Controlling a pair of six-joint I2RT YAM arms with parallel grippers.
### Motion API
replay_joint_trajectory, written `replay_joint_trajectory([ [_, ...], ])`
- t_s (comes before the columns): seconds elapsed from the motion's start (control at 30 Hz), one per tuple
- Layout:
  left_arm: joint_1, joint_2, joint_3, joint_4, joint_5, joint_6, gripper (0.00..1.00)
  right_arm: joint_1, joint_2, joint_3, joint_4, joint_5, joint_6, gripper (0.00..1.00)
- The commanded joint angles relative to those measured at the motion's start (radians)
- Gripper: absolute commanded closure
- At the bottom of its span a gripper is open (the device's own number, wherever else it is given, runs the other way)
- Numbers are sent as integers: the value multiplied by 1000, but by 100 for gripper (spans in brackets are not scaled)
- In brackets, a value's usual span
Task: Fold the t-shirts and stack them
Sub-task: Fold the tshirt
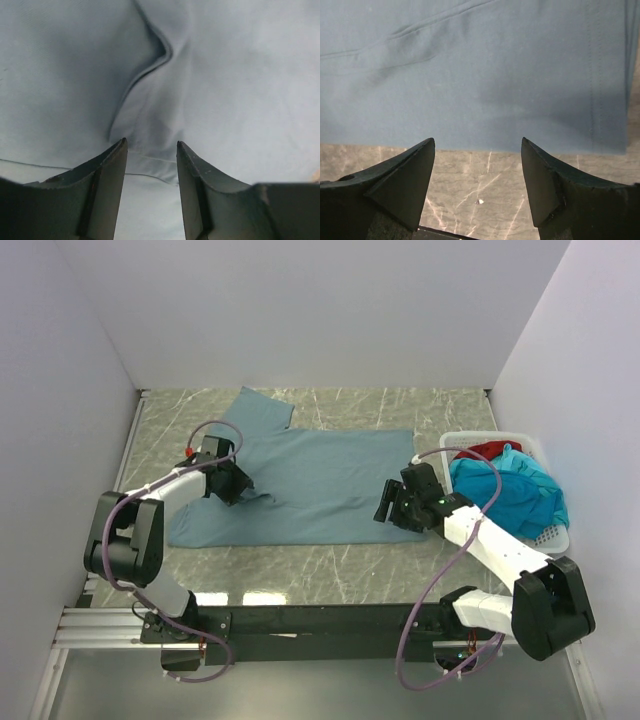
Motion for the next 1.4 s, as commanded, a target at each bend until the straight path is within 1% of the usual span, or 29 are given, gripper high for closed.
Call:
replay_joint_trajectory([
  [0.0, -7, 6, 44, -36, -1, 0, 50, -19, 6, 34, 7, 17, -15, 24],
  [0.03, -7, 4, 49, -53, -1, -2, 50, -20, 10, 31, 9, 14, -15, 24],
  [0.07, -10, -2, 53, -76, -46, -3, 50, -23, 15, 31, 13, 8, -15, 24],
  [0.27, -12, -22, 67, -159, -102, 3, 49, -25, 41, 31, 30, -11, -13, 24],
  [0.33, -12, -25, 55, -157, -125, 1, 49, -25, 53, 29, 41, -23, -13, 24],
  [0.43, -12, -1, 47, -146, -108, 0, 51, -26, 67, 34, 42, -31, -15, 24],
  [0.57, -13, 33, 58, -100, -77, -6, 58, -26, 67, 36, 42, -29, -24, 24],
  [0.6, -15, 48, 73, -100, -80, -5, 61, -28, 67, 36, 41, -29, -25, 24],
  [0.77, -22, 96, 131, -131, -120, 9, 66, -30, 62, 26, 39, -26, -19, 24],
  [0.83, -22, 108, 141, -134, -119, 13, 74, -33, 59, 23, 41, -25, -18, 24],
  [0.87, -22, 111, 147, -137, -119, 12, 80, -33, 56, 22, 38, -25, -16, 24],
  [0.9, -24, 107, 148, -136, -114, 12, 95, -33, 55, 23, 39, -23, -18, 24],
  [0.93, -24, 102, 150, -134, -114, 12, 99, -33, 55, 25, 36, -23, -18, 24],
  [1.1, -50, 41, 179, -151, -200, 3, 99, -34, 56, 34, 29, -17, -22, 24],
  [1.17, -56, 36, 199, -149, -211, 18, 99, -37, 56, 36, 28, -15, -24, 24],
  [1.37, -73, 113, 295, -186, -214, 49, 99, -43, 53, 46, 18, -14, -25, 24],
])
